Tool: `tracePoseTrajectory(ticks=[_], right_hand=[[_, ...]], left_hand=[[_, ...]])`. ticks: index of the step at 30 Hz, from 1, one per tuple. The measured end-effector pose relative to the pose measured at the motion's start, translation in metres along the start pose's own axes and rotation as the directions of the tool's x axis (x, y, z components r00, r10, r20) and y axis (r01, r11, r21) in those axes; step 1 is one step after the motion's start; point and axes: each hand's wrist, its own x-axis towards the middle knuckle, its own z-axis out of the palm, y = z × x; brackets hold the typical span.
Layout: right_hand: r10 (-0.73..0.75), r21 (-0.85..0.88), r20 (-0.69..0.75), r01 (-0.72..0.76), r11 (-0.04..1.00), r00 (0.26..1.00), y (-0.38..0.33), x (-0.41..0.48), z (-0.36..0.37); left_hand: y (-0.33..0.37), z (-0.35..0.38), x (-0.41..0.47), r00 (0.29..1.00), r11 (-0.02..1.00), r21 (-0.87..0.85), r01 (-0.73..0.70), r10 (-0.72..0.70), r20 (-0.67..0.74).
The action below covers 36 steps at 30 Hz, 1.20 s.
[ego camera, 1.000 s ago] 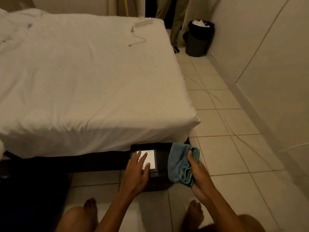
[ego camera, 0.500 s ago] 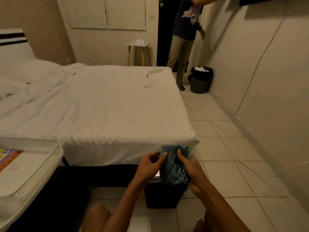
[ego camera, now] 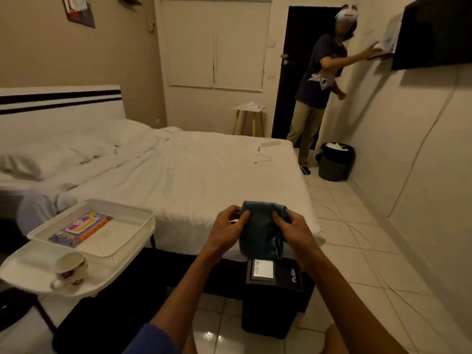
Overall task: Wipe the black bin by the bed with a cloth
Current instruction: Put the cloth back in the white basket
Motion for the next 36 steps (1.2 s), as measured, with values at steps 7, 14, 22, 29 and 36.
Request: tracePoseTrajectory(ticks=[7,14,22,29,36], right_hand=[[-0.018,0.032,0.089,0.015,0.999,0.996,-0.016,0.027,0.059],[0.019,0.0,0.185,-0.019,1.0,0.983,-0.002,0.068,0.161],[-0.008,-0.012,0.259,0.011,1.0,0.966,0.036,0.121,0.284],[0.006,-0.097,0.34,0.028,0.995,0.94,0.08,0.192,0.405],[0.118,-0.431,0.471,0.111,0.896,0.874,0.136,0.234,0.467]], left_hand=[[0.002,-0.052,0.007,0.979,0.983,0.163,-0.088,0.115,-0.169],[-0.038,-0.14,0.017,0.954,0.943,0.328,0.052,0.05,-0.296],[-0.1,-0.253,0.055,0.934,0.877,0.439,0.196,-0.031,-0.356],[-0.177,-0.36,0.109,0.917,0.817,0.485,0.312,-0.126,-0.378],[-0.258,-0.416,0.126,0.903,0.721,0.545,0.427,-0.303,-0.306]])
